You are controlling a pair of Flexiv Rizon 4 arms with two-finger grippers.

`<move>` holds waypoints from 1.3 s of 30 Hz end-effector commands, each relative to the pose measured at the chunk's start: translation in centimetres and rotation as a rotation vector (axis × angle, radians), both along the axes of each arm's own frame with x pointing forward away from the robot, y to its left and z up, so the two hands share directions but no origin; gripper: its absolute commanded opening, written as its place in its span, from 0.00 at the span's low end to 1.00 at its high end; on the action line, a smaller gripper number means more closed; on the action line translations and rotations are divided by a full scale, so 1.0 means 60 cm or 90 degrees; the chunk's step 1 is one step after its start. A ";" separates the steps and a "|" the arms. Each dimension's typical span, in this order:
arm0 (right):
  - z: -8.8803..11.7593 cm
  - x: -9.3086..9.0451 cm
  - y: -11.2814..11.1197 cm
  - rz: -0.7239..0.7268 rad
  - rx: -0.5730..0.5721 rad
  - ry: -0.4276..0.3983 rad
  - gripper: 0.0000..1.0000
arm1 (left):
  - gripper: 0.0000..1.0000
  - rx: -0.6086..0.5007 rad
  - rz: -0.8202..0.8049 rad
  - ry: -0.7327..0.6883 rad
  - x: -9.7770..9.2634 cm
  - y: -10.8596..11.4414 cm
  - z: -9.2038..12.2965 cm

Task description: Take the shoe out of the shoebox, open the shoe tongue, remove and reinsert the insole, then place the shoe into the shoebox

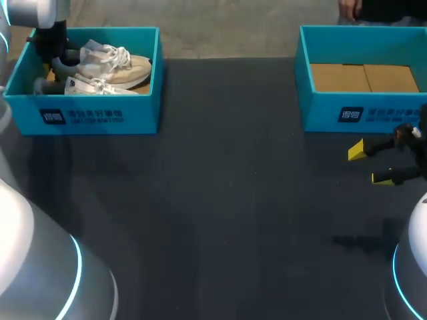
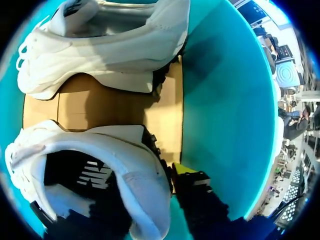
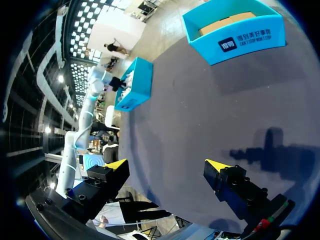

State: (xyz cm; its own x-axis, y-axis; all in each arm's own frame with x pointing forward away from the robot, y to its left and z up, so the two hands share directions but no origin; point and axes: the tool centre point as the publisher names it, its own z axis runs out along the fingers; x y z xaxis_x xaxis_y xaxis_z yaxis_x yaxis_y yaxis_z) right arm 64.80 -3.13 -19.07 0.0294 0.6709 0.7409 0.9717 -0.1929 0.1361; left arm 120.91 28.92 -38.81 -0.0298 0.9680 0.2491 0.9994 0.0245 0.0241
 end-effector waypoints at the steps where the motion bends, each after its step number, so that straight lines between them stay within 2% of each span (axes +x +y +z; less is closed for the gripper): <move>1: 0.004 -0.019 -0.002 -0.084 -0.005 -0.074 1.00 | 0.57 -0.010 -0.007 0.011 0.005 -0.003 0.007; 8: 0.004 -0.019 -0.002 -0.084 -0.005 -0.074 1.00 | 0.67 -0.038 -0.028 0.003 -0.009 -0.016 0.037; 12: 0.004 -0.019 -0.002 -0.084 -0.005 -0.074 1.00 | 0.67 -0.056 -0.035 -0.007 -0.014 -0.022 0.063; 14: 0.004 -0.019 -0.002 -0.084 -0.005 -0.074 1.00 | 0.73 -0.069 -0.035 -0.006 -0.016 -0.023 0.077; 16: 0.004 -0.019 -0.002 -0.084 -0.005 -0.074 1.00 | 0.85 -0.079 -0.037 -0.006 -0.020 -0.024 0.096; 19: 0.004 -0.019 -0.002 -0.084 -0.005 -0.074 1.00 | 0.97 -0.079 -0.033 -0.007 -0.025 -0.027 0.120; 30: 0.004 -0.019 -0.002 -0.084 -0.005 -0.074 1.00 | 1.00 -0.092 0.001 -0.003 -0.052 -0.034 0.217; 39: 0.004 -0.019 -0.002 -0.084 -0.005 -0.074 1.00 | 1.00 -0.094 0.008 -0.002 -0.081 -0.033 0.262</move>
State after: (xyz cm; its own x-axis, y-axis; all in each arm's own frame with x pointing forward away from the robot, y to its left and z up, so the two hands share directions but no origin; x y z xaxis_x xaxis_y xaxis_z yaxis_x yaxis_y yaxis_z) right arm 64.80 -3.13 -19.07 0.0294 0.6709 0.7409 0.9718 -0.1928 0.1360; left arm 117.61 27.13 -24.56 -0.0400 0.9945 0.0973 0.9992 0.0399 0.0028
